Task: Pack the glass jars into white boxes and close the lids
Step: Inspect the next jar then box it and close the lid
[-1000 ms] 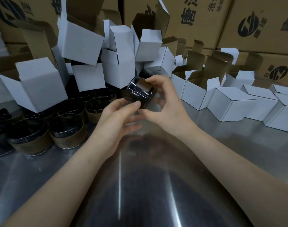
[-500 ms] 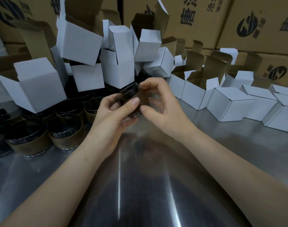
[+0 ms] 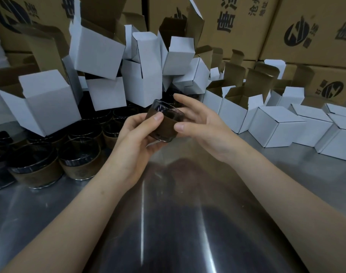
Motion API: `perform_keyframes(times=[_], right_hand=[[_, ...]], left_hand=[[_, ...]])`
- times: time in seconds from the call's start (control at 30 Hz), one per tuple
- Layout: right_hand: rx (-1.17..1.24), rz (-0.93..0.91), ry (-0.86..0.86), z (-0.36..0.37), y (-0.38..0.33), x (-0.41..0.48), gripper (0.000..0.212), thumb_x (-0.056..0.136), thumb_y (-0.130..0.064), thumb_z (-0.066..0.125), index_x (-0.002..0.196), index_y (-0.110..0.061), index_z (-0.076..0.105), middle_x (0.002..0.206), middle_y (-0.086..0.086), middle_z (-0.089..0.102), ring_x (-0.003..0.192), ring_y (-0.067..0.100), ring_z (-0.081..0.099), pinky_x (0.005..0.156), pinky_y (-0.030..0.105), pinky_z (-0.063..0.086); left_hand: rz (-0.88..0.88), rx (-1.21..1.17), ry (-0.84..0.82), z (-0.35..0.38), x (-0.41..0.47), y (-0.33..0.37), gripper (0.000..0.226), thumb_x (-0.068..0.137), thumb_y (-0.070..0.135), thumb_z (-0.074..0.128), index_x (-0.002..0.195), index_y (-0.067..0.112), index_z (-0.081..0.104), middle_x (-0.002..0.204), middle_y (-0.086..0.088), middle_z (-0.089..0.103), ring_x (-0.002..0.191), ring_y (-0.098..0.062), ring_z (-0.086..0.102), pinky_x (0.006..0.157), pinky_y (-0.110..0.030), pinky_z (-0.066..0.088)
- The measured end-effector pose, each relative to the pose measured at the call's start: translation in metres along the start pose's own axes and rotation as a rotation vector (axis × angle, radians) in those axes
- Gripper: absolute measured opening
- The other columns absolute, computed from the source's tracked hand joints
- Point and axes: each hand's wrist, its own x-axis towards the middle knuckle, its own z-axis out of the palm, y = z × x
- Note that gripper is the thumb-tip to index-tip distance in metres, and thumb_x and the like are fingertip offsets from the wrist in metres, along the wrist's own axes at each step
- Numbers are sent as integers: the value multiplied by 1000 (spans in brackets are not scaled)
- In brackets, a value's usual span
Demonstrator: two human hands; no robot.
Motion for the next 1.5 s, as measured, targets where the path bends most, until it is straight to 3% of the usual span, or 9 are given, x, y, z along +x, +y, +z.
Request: perform_keyframes(times=[0.23, 0.4, 0.57, 0.63, 0.73, 0.87, 0.97, 1.3, 1.5], right_hand=[[-90, 1, -43, 2, -1, 0, 47, 73, -25, 74, 119, -24, 63, 116, -2, 68, 113, 15, 63, 101, 34, 50], [-184, -58, 57, 1, -2, 0, 36, 68, -43, 77, 101, -32, 67, 105, -8, 69, 100, 8, 66, 83, 23, 53], [-439, -78, 430, -20, 6, 11, 30, 68, -57, 73, 85, -36, 61, 114, -11, 55, 104, 14, 59, 87, 41, 56], [-601, -10, 547, -38, 13, 15, 32, 74, -56, 74, 89, -33, 58, 133, -9, 43, 124, 17, 49, 99, 34, 48], [-824, 110, 620, -61, 22, 15, 54, 74, -60, 72, 108, -19, 59, 155, -2, 24, 139, 16, 32, 95, 24, 29], [-983, 209, 591, -69, 25, 13, 61, 76, -59, 72, 113, -12, 58, 157, 5, 24, 131, 26, 41, 99, 34, 39], [-1034, 228, 562, -68, 23, 12, 56, 76, -58, 71, 102, -11, 57, 137, 7, 39, 100, 20, 48, 81, 31, 43], [-1158, 200, 541, -43, 2, 8, 51, 73, -56, 71, 88, -11, 53, 112, 4, 37, 69, 16, 48, 58, 27, 37], [-1069, 45, 325, -25, -13, 5, 43, 67, -62, 69, 77, -23, 54, 95, -2, 42, 75, 7, 46, 55, 21, 30]], left_hand=[[-10, 52, -22, 3, -3, 1, 57, 80, 43, 61, 120, 3, 58, 111, -11, 69, 100, -19, 67, 77, -29, 55], [-17, 105, -28, 5, -3, 0, 62, 83, 47, 56, 127, 4, 54, 114, -9, 71, 102, -23, 69, 85, -38, 54], [-60, 128, 66, 3, -1, -1, 56, 74, 53, 60, 116, 17, 62, 115, -6, 69, 96, -22, 72, 84, -40, 58], [-74, 143, 74, 3, 0, -2, 50, 73, 52, 60, 110, 19, 64, 111, -4, 70, 93, -22, 73, 80, -38, 58], [-89, 181, 51, 5, 0, -3, 45, 74, 50, 58, 106, 19, 67, 106, -3, 71, 91, -23, 73, 81, -39, 57], [-98, 218, 40, 4, 1, -4, 33, 87, 43, 56, 102, 17, 68, 104, -3, 71, 89, -24, 72, 79, -39, 56], [-97, 243, 50, 2, 2, -5, 27, 95, 38, 53, 103, 17, 69, 103, -3, 72, 89, -24, 72, 77, -39, 56], [-55, 291, 83, 4, -1, -1, 23, 98, 32, 51, 101, 17, 68, 104, -4, 73, 87, -22, 71, 76, -35, 55], [61, 334, 137, 2, -2, 0, 15, 98, 23, 53, 103, 24, 67, 109, 1, 70, 102, -14, 67, 89, -34, 53]])
